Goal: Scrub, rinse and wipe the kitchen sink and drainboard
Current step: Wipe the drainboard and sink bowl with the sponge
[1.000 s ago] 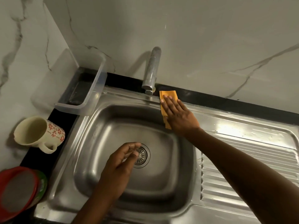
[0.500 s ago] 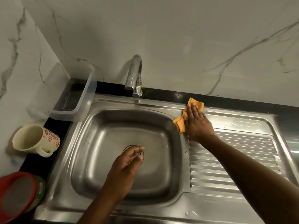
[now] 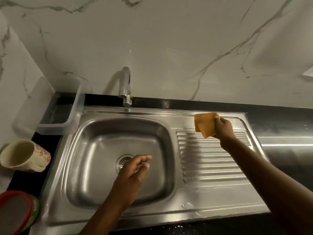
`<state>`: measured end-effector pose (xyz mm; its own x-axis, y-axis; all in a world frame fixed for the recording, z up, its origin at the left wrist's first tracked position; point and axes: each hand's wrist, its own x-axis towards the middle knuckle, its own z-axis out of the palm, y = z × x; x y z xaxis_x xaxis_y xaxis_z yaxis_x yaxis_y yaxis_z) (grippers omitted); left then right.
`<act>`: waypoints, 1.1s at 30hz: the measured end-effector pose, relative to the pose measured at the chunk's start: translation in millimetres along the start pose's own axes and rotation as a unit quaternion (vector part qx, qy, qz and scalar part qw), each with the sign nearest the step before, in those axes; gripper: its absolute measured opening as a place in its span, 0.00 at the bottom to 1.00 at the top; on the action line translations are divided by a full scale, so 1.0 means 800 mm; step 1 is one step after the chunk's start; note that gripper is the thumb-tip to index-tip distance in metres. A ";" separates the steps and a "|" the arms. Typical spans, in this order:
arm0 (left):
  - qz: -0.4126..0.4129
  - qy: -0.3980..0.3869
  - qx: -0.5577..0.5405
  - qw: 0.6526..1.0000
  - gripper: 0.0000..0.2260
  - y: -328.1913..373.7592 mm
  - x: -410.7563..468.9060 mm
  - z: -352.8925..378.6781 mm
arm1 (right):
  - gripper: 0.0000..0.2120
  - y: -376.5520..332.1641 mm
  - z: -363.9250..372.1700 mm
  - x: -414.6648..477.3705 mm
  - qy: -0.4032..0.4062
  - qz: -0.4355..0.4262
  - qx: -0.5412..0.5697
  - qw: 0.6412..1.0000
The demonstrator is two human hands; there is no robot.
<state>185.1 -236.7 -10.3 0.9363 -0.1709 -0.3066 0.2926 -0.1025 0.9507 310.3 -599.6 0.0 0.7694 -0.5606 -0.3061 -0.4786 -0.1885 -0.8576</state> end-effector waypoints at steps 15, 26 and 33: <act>-0.025 0.056 -0.021 0.998 0.10 -0.003 0.053 0.110 | 0.22 -0.026 0.119 0.064 -0.084 -0.467 -0.416 0.775; -0.023 0.067 0.000 0.998 0.10 -0.012 0.114 0.196 | 0.35 0.067 0.119 0.137 -0.203 -0.484 -0.525 0.670; -0.018 0.051 0.013 0.998 0.16 0.004 0.128 0.234 | 0.32 0.088 0.036 0.178 -0.184 -0.441 -0.532 0.699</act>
<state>245.2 -438.1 -47.5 0.9406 -0.0665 -0.3328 0.3222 -0.1332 0.9372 398.4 -669.0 -115.6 0.9266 0.3608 -0.1057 0.3578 -0.9326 -0.0466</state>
